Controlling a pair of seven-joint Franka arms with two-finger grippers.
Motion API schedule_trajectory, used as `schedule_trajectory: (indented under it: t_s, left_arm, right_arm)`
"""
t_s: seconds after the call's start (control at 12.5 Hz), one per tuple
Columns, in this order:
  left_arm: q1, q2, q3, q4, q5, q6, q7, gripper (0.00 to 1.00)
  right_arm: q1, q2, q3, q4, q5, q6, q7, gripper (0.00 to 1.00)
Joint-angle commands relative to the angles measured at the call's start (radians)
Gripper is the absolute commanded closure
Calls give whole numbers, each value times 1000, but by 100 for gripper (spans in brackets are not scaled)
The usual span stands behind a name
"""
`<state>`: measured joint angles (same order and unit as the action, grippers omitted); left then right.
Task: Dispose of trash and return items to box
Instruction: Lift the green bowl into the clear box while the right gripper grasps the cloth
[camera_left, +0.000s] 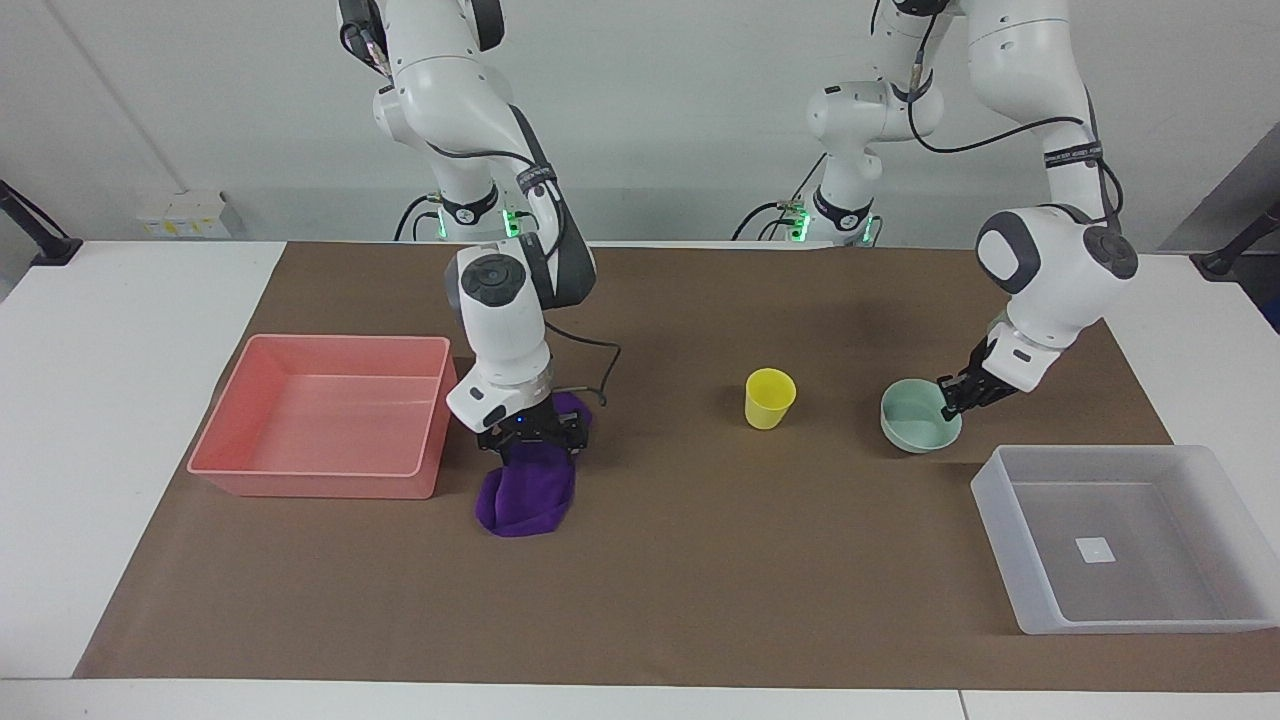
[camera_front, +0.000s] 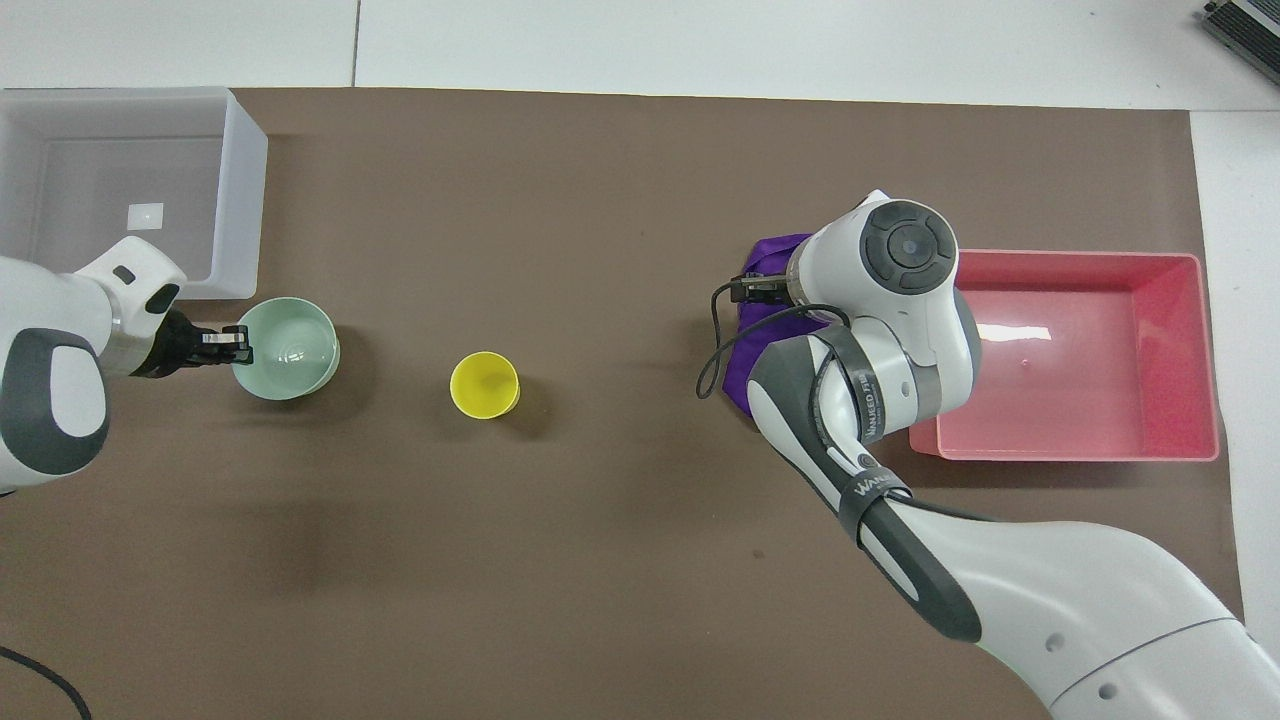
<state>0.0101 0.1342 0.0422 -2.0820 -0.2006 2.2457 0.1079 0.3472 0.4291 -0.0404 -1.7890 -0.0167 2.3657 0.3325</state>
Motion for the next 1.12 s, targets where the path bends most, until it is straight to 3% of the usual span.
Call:
schedule_trajectory:
  t_s: [0.0, 0.32, 0.4, 0.56, 1.04]
  left_arm:
    - [33, 4, -4, 145, -16, -139, 19, 100]
    - [45, 79, -2, 345, -3, -150, 15, 100]
    - [47, 105, -2, 393, -3, -149, 13, 100]
    - [68, 171, -2, 498, -2, -193, 12, 100]
    - [197, 496, -34, 908, 9, -212, 22, 100]
  right_arm:
    - [-1, 10, 2, -30, -35, 46, 23, 0]
    - [-8, 25, 2, -53, -37, 92, 20, 0]
    - [-8, 25, 2, -59, -35, 92, 23, 21]
    - [-8, 25, 2, -61, -34, 90, 48, 99]
    - [-1, 14, 0, -43, -34, 50, 109, 100]
